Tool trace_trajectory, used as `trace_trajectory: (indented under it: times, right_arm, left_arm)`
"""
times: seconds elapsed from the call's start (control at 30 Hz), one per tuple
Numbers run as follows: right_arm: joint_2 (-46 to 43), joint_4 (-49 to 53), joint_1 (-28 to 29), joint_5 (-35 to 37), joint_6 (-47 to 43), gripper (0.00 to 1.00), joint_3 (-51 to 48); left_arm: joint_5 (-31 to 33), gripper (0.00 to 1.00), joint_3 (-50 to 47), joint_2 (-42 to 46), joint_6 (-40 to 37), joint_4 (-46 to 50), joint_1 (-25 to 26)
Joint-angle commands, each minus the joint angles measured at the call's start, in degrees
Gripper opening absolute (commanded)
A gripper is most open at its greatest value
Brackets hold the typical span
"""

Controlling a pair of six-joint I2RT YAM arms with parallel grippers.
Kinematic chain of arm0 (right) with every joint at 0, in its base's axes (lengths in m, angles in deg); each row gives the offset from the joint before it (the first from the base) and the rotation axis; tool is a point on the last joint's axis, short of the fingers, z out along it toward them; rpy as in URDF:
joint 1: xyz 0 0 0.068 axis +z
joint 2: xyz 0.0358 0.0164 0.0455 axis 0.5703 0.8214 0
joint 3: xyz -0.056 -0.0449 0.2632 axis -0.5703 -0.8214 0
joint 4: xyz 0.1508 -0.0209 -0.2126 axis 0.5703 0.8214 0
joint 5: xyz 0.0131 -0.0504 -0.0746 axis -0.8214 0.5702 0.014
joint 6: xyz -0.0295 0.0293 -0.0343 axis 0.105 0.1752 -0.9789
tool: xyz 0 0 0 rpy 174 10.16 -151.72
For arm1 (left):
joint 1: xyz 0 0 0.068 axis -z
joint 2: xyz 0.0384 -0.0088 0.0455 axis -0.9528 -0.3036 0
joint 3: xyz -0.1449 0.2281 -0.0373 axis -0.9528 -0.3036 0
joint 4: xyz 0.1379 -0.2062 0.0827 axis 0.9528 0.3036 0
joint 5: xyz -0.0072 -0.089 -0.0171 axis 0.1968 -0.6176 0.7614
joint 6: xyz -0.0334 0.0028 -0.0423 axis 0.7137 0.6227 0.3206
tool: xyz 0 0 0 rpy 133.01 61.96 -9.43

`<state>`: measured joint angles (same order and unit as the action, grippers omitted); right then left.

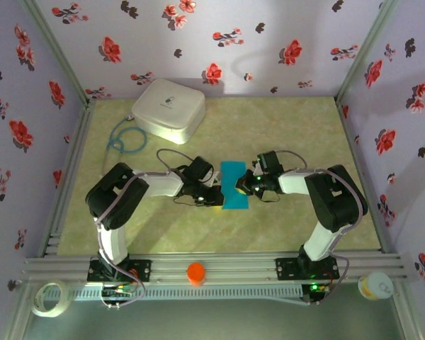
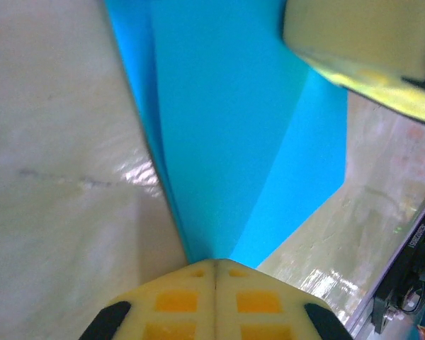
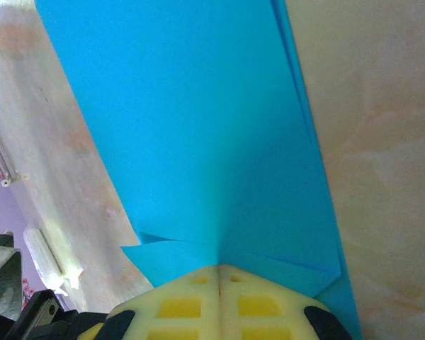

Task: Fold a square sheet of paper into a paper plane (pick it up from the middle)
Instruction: Fold the triangle a second time at the center of the table.

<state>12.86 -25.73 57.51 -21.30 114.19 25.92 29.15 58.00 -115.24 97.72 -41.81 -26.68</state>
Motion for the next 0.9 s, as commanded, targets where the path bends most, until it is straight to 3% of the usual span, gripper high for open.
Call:
trace_trajectory:
  times: [0.0,0.5,0.87]
  right_arm:
    - [2.7,3.4,-0.7,4.6,-0.8,0.0,-1.5]
    - [2.2,3.7,-0.7,4.6,-0.7,0.0,-1.3]
    - [1.4,3.1,-0.7,3.8,-0.9,0.0,-1.5]
  left_arm:
    - [2.0,0.0,-2.0,2.8,-1.7,4.0,0.3]
    - [7.5,0.0,-3.2,11.7,-2.5,2.0,-0.1]
    - [12.1,0.1,-3.3,16.3,-2.4,2.0,-2.6]
